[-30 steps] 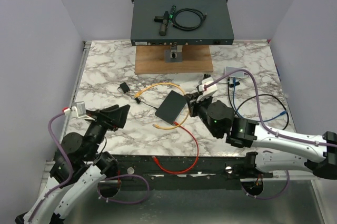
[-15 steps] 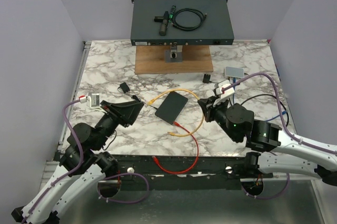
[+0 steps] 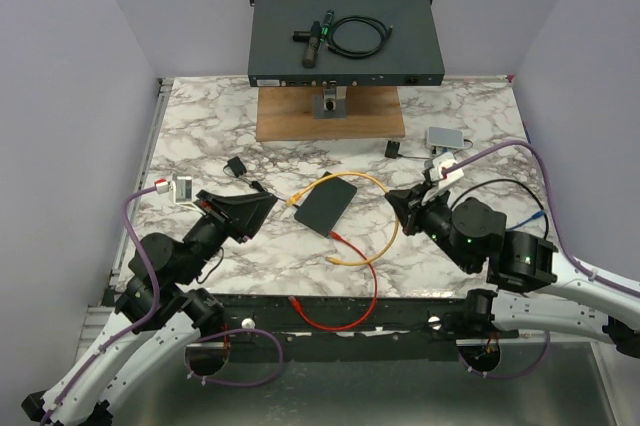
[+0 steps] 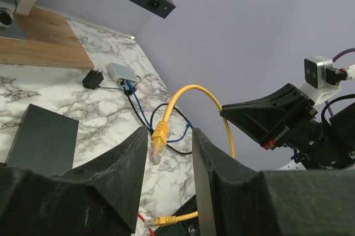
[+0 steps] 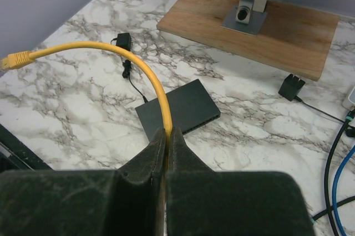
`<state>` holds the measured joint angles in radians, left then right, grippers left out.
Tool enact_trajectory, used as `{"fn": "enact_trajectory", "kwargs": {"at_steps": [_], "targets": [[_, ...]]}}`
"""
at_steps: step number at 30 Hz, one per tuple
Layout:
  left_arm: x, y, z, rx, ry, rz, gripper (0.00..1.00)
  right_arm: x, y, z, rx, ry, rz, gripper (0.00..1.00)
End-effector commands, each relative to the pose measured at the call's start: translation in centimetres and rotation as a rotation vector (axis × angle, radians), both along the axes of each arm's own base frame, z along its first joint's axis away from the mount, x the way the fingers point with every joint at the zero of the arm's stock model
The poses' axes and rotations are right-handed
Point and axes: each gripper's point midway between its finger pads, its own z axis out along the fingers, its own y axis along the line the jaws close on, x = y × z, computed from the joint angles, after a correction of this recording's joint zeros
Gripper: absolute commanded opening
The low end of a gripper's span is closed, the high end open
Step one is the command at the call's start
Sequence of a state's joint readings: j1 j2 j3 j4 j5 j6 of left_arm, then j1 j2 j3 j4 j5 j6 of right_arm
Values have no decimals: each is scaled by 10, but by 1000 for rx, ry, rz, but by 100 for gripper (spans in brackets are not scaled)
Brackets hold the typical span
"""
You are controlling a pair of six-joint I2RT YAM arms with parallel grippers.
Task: Insert the plug into the switch port
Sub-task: Pick up the connector from the center of the board.
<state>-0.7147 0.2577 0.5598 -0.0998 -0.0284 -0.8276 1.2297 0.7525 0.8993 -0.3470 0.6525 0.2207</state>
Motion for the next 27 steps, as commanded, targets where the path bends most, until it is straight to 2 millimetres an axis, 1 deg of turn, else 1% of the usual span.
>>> {"fn": "enact_trajectory", "kwargs": {"at_steps": [1, 4, 13, 21, 27], "targets": [[-1, -5, 0, -14, 2, -24, 36, -8, 1, 19, 52, 0, 45, 1], [-5, -9, 1, -14, 0, -57, 36, -9, 3, 25, 70, -5, 56, 1], [-7, -16, 0, -10, 8, -96, 35, -9, 11, 31, 85, -17, 74, 1], [-9, -17, 1, -16, 6, -110, 32, -7, 8, 38, 111, -39, 63, 1], [-9, -20, -2, -13, 17, -123, 30, -8, 9, 42, 137, -47, 67, 1]]}}
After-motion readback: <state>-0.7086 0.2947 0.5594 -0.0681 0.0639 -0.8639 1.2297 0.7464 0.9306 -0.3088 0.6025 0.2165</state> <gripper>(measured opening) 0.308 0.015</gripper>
